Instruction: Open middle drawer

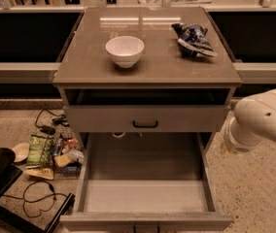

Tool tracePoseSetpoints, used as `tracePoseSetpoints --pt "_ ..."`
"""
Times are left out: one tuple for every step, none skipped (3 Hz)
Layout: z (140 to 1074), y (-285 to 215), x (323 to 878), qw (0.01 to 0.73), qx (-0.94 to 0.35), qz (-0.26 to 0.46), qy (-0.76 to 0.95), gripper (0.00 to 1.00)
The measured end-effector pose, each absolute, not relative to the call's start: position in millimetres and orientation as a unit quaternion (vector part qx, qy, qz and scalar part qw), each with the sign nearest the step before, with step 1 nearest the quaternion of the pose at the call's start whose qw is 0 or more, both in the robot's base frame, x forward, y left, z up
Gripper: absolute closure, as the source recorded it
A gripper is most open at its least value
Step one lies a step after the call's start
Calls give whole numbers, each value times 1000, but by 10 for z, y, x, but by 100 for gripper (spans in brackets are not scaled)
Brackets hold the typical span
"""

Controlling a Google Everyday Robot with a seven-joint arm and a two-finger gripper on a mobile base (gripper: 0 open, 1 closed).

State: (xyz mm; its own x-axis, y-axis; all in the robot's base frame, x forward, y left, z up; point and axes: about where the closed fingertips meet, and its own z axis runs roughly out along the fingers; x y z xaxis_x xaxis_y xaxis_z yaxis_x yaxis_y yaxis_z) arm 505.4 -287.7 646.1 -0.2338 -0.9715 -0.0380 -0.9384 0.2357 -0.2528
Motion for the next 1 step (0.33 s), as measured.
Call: tracePoseSetpoints --pt "7225 -2960 4702 136 -588 -129 787 100"
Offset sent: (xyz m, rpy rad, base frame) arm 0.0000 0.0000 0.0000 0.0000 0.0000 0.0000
